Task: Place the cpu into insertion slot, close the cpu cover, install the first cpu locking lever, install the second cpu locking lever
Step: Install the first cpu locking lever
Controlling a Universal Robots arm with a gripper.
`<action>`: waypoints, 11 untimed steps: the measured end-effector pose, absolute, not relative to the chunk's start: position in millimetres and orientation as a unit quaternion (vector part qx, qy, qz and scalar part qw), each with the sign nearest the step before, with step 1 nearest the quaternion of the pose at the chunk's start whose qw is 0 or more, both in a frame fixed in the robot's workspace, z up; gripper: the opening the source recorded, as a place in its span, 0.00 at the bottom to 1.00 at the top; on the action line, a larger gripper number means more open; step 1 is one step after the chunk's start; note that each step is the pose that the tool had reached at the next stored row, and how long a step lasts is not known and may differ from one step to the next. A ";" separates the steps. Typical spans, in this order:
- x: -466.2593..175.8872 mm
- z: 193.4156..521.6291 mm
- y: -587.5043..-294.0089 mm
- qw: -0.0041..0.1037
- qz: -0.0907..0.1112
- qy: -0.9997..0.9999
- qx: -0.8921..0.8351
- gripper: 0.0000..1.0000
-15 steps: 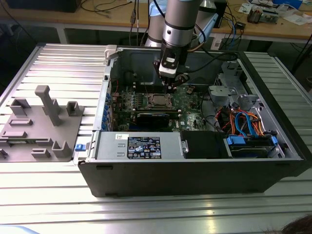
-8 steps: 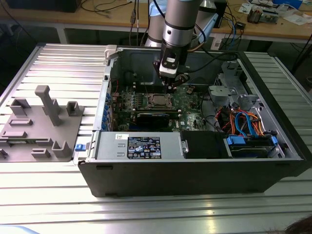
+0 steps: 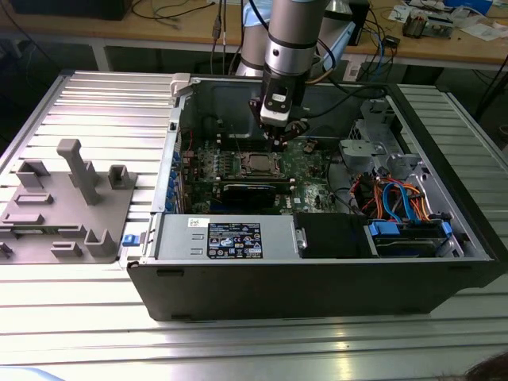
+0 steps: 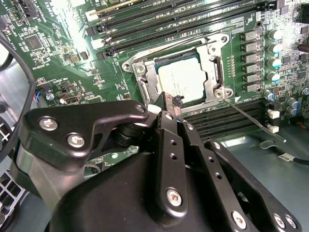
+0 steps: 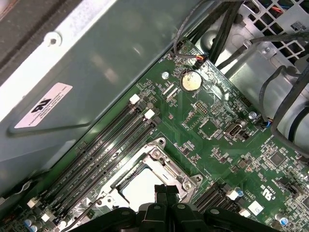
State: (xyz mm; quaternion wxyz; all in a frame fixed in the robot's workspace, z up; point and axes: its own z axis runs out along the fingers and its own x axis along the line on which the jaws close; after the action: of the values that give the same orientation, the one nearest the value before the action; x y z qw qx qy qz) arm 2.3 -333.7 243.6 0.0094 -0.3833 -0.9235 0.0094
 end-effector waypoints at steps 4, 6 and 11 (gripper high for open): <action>2.4 243.6 -333.7 0.009 0.009 -0.925 -0.379 0.11; 2.4 243.6 -333.7 0.009 0.009 -0.926 -0.378 0.11; 2.4 243.6 -333.7 0.009 0.010 -0.927 -0.374 0.11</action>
State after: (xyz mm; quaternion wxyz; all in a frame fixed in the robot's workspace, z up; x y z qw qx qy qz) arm 2.4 -333.7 243.6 0.0091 -0.3737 -0.9274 0.0099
